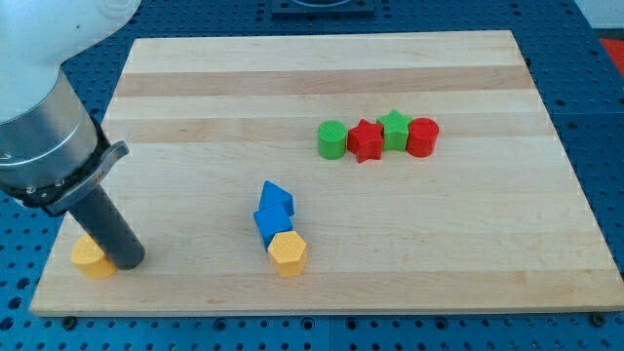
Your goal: Slide the yellow hexagon slightly left and down
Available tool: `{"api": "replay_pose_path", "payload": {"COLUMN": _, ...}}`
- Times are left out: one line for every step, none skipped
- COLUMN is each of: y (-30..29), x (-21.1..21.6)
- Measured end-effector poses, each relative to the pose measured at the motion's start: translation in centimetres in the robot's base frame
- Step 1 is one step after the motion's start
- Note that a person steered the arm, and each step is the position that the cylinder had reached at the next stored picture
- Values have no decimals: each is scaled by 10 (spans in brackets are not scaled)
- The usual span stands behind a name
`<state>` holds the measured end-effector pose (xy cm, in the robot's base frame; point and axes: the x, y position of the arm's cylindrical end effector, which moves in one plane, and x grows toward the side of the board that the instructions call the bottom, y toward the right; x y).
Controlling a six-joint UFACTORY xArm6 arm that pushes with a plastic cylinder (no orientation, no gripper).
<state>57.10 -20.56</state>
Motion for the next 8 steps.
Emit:
{"api": "replay_pose_path", "payload": {"y": 39, "x": 2}}
{"api": "replay_pose_path", "payload": {"y": 95, "x": 2}}
{"api": "replay_pose_path", "payload": {"y": 128, "x": 19}}
{"api": "replay_pose_path", "payload": {"y": 129, "x": 46}}
{"api": "replay_pose_path", "payload": {"y": 179, "x": 40}}
{"api": "replay_pose_path", "payload": {"y": 220, "x": 16}}
{"api": "replay_pose_path", "payload": {"y": 196, "x": 3}}
{"api": "replay_pose_path", "payload": {"y": 132, "x": 3}}
